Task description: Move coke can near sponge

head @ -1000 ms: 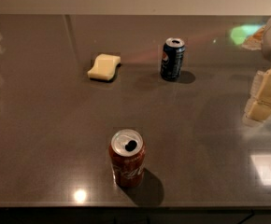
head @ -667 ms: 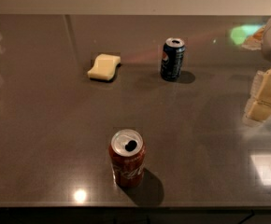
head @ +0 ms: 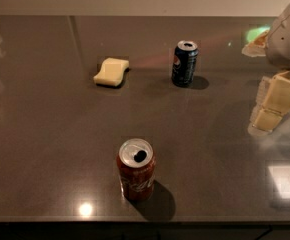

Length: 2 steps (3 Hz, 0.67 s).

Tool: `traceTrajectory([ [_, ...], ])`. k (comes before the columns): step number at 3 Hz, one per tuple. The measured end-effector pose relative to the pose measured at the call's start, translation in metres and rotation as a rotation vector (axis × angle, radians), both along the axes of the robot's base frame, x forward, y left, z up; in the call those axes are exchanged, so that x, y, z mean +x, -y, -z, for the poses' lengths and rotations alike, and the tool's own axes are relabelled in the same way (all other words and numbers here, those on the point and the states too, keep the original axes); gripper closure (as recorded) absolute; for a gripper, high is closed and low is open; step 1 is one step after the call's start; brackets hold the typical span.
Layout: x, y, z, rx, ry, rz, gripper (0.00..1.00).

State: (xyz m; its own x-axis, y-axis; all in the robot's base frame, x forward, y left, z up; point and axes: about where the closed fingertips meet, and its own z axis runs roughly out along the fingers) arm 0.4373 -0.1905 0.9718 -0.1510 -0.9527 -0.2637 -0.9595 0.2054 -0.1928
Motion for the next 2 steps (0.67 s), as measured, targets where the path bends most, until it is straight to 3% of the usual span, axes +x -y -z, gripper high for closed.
traceTrajectory([
  [2,-0.027,-0.072,0.014,0.165,-0.024,-0.148,0.0],
])
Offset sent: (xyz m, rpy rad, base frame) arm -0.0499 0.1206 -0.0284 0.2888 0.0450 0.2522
